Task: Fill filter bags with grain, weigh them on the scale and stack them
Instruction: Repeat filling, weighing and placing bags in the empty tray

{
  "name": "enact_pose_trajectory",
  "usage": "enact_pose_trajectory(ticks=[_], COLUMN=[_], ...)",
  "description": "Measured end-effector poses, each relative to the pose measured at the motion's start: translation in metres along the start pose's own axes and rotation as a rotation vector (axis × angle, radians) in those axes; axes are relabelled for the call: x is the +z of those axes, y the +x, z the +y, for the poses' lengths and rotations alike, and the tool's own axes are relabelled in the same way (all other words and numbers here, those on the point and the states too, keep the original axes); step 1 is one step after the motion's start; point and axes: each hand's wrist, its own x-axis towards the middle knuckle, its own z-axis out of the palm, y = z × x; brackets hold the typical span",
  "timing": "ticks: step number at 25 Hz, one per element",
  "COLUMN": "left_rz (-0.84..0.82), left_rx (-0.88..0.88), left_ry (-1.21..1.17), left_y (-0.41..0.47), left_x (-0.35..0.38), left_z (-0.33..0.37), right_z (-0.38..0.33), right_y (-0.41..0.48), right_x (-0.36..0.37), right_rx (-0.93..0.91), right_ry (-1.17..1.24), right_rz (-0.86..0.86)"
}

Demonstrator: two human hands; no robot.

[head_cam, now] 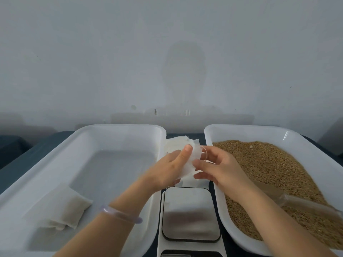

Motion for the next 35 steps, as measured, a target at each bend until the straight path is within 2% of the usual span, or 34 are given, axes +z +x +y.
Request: enact_pose_trajectory(ticks=[2,4,7,11,13,17,21,24,26,29,32,33,35], left_rz=[-0.042,-0.050,0.130,0.195,0.172,0.068,-0.084,-0.045,-0.004,0.017,0.004,-0.012,-0.068], left_rx=[0.025,0.022,0.010,0.041,0.031,0.023,-0.001,0.000,-0.003,0.015,0.005,-0.004,-0.012], left_ry=[-0.013,-0.125,-0.255,-0.202,-0.181,-0.280,-0.386,-0.306,-0.277,-0.159,-0.014,-0.002,-0.022], left_y=[0.000,0.001,0.008,0.010,0.008,0.007,0.006,0.008,0.009,0.007,0.004,0.003,0.002], left_x=[0.002,0.004,0.004,0.002,0.004,0.008,0.005,0.007,0.006,0.001,-0.005,-0.007,-0.013], left_z=[-0.005,-0.008,-0.009,-0.014,-0.015,-0.014,-0.014,-0.017,-0.018,-0.014,-0.009,-0.008,-0.007], right_z=[0.001,0.001,0.000,-0.005,-0.006,-0.006,-0.006,-0.006,-0.006,-0.005,-0.011,-0.013,-0.015], right_y=[0.000,0.001,0.001,-0.008,-0.014,-0.016,-0.013,-0.014,-0.014,-0.014,-0.012,-0.011,-0.010], right_x=[-0.001,-0.003,-0.003,0.001,0.001,0.001,-0.001,-0.004,-0.005,-0.003,-0.007,-0.009,-0.015], right_rx=[-0.027,-0.017,-0.003,-0.345,-0.464,-0.458,-0.488,-0.532,-0.482,-0.336,-0.188,-0.151,-0.108], right_ry=[-0.043,-0.038,-0.035,-0.431,-0.541,-0.647,-0.646,-0.604,-0.631,-0.594,-0.247,-0.198,-0.207], right_rz=[0.053,0.120,0.163,0.283,0.232,0.147,0.220,0.256,0.216,0.043,0.158,0.178,0.100])
